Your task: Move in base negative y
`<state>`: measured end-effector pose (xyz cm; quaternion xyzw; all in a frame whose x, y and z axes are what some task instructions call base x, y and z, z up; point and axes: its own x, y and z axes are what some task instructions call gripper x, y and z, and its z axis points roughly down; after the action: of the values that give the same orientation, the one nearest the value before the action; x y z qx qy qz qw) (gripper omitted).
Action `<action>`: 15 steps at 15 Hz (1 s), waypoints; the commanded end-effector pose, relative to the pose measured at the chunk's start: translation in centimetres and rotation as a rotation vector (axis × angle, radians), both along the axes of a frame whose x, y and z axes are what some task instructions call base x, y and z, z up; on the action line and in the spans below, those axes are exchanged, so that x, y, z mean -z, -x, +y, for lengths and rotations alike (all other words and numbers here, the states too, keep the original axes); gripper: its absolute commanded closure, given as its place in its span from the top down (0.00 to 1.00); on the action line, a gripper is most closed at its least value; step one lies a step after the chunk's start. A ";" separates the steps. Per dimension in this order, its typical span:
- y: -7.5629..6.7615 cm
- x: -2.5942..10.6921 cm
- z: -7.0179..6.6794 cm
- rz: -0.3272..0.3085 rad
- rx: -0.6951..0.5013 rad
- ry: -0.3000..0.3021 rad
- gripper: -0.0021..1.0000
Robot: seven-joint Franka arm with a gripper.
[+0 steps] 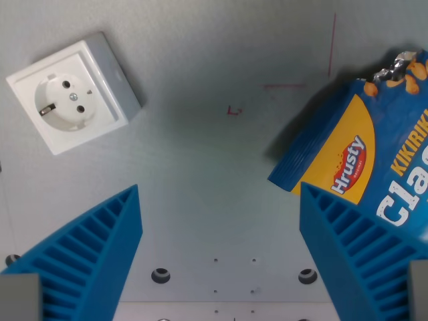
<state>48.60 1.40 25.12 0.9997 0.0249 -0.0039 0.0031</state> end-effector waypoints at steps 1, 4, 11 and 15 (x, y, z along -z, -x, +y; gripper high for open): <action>0.0 -0.1 -0.5 -0.003 0.000 0.000 1.00; 0.1 -0.1 -2.0 -0.003 0.000 0.000 1.00; 0.2 -0.1 -5.5 -0.003 0.000 0.000 1.00; 0.2 0.0 -7.5 -0.003 0.000 0.000 1.00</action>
<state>48.28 -5.65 25.06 0.9998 0.0174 -0.0053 0.0046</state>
